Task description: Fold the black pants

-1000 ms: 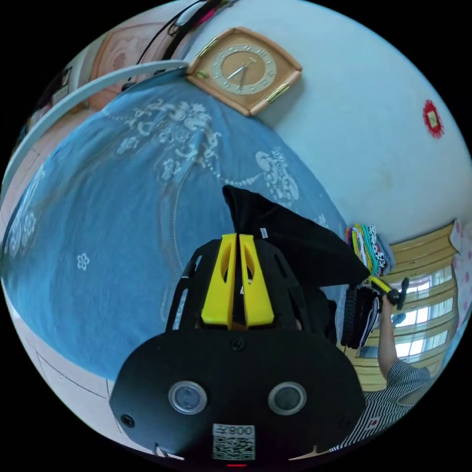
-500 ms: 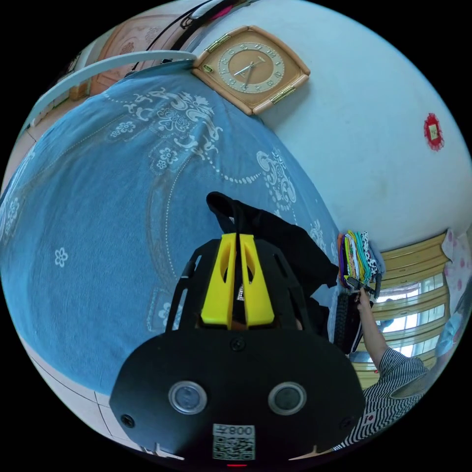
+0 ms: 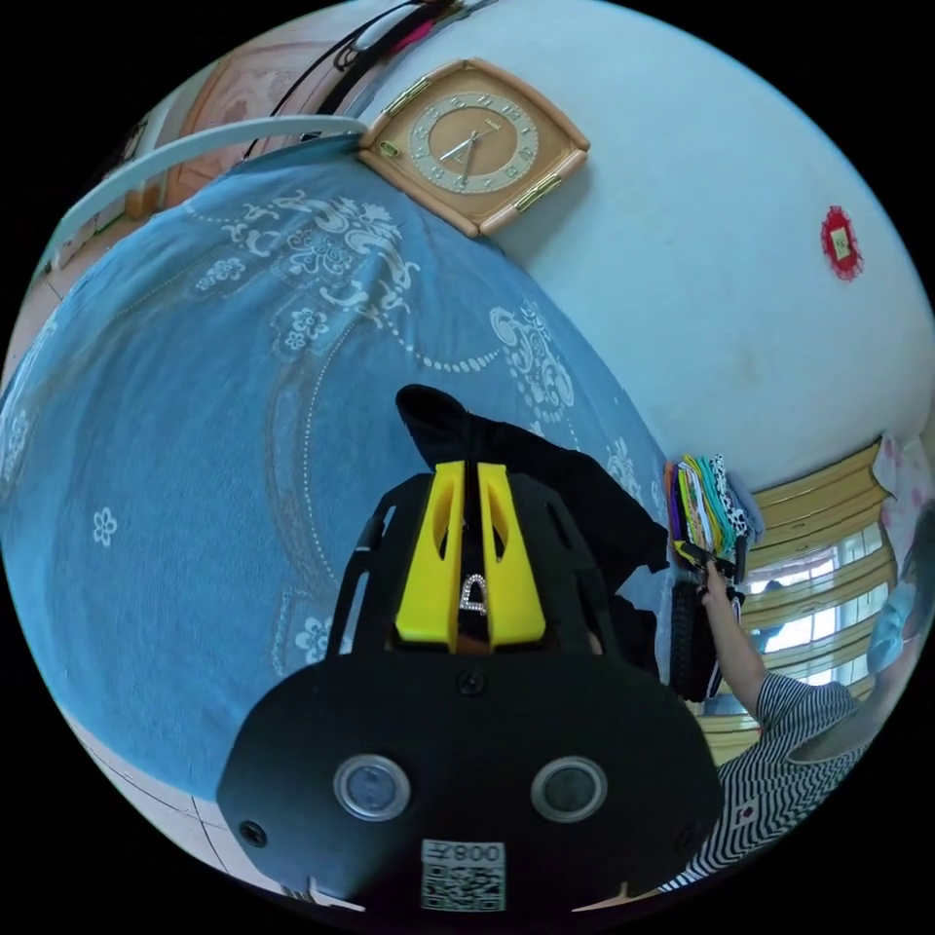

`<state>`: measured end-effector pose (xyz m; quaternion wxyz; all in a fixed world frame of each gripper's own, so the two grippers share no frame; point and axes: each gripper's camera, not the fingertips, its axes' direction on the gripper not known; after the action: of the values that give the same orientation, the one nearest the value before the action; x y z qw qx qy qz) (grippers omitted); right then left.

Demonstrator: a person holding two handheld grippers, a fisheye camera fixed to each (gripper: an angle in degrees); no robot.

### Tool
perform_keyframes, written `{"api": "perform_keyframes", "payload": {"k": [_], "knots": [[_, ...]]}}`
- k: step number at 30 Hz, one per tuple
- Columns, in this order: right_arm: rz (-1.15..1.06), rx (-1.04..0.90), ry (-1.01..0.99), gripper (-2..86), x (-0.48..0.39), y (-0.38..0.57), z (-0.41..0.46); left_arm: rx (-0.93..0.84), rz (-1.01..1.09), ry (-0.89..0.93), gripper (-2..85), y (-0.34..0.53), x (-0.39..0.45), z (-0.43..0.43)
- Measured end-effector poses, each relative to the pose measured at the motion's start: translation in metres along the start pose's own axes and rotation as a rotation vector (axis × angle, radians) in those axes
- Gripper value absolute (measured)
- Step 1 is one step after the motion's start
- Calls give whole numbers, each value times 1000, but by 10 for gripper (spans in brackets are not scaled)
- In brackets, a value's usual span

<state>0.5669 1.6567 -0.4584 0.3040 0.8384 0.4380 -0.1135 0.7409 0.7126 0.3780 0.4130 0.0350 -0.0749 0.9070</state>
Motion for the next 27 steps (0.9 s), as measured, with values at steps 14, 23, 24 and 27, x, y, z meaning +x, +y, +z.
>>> {"api": "perform_keyframes", "payload": {"k": [14,23,24,27], "knots": [[-18,-132,108,88,31,25,20,-20,325,58,66,91,70,46],[3,-148,60,29,45,28,15,-474,859,-96,42,143,187,227],[6,-152,59,26,47,28,15,-491,879,-144,37,148,189,235],[19,-163,28,19,53,28,10,-455,955,-201,21,164,197,243]]}}
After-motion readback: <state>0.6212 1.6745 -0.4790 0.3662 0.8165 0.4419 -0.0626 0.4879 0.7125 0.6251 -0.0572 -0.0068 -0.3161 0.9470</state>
